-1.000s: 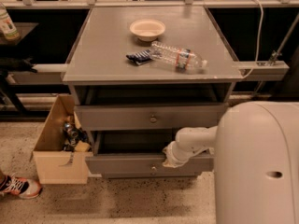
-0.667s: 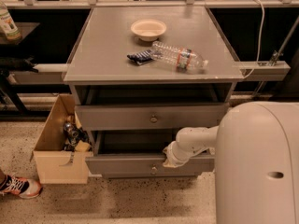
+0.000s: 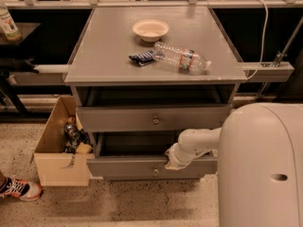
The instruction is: Open middle drawer
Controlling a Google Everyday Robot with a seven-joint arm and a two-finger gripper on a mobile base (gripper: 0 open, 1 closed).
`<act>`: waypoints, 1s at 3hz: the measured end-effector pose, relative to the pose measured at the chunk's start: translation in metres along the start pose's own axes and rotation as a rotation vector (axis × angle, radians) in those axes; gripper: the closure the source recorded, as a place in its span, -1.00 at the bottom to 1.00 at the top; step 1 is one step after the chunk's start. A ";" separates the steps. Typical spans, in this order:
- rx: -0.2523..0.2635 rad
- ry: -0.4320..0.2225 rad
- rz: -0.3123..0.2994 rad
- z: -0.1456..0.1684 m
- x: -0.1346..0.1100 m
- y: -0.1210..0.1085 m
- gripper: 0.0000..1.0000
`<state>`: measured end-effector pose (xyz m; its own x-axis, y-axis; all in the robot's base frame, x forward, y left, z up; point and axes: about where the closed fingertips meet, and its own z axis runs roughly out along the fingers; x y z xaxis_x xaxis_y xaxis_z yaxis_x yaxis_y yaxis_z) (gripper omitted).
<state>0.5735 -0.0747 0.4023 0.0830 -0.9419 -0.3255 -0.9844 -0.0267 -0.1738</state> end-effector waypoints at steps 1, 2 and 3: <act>0.000 0.000 0.000 0.000 0.000 0.000 -0.38; 0.000 0.000 0.000 0.000 0.000 0.000 -0.97; 0.000 0.000 0.000 0.000 0.000 0.000 -1.00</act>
Offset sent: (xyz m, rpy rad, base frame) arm 0.0000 0.0000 0.0000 0.0000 0.0000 0.0000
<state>0.5735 -0.0747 0.4023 0.0830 -0.9419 -0.3256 -0.9844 -0.0267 -0.1737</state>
